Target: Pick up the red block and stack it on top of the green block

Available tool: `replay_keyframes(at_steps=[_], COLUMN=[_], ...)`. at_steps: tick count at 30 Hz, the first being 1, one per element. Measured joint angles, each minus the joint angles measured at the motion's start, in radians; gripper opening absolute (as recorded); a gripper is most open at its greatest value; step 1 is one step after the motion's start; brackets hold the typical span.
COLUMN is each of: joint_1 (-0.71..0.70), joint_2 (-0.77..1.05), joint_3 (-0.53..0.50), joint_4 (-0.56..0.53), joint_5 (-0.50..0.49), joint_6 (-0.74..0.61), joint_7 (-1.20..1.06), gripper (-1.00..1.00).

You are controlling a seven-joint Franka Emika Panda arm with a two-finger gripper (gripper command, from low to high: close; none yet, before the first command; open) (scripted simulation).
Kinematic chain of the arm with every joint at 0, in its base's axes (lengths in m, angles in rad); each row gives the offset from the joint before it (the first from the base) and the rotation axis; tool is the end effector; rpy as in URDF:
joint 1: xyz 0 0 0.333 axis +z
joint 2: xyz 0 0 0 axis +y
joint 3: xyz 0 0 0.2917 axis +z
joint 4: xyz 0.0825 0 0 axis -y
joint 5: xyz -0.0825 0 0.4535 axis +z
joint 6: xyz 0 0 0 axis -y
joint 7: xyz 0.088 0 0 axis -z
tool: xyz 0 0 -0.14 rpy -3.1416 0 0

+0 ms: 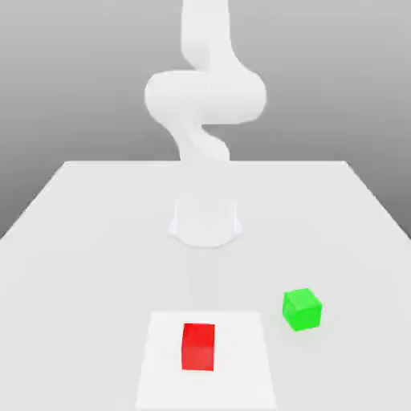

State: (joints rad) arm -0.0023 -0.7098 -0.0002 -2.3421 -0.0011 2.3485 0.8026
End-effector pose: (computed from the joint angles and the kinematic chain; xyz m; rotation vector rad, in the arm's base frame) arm 0.4885 -0.0013 0.6147 -2.4953 1.0618 -0.9352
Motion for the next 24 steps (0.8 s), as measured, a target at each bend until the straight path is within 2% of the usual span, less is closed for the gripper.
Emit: replay_keyframes(at_steps=[20, 24], joint_1=[-0.015, -0.016], joint_2=[0.732, 0.877], joint_3=[-0.008, -0.007], joint_4=[-0.34, -0.341], joint_5=[0.001, 0.005], joint_6=[0.393, 0.505], joint_7=[0.014, 0.012], gripper=[0.0, 0.0])
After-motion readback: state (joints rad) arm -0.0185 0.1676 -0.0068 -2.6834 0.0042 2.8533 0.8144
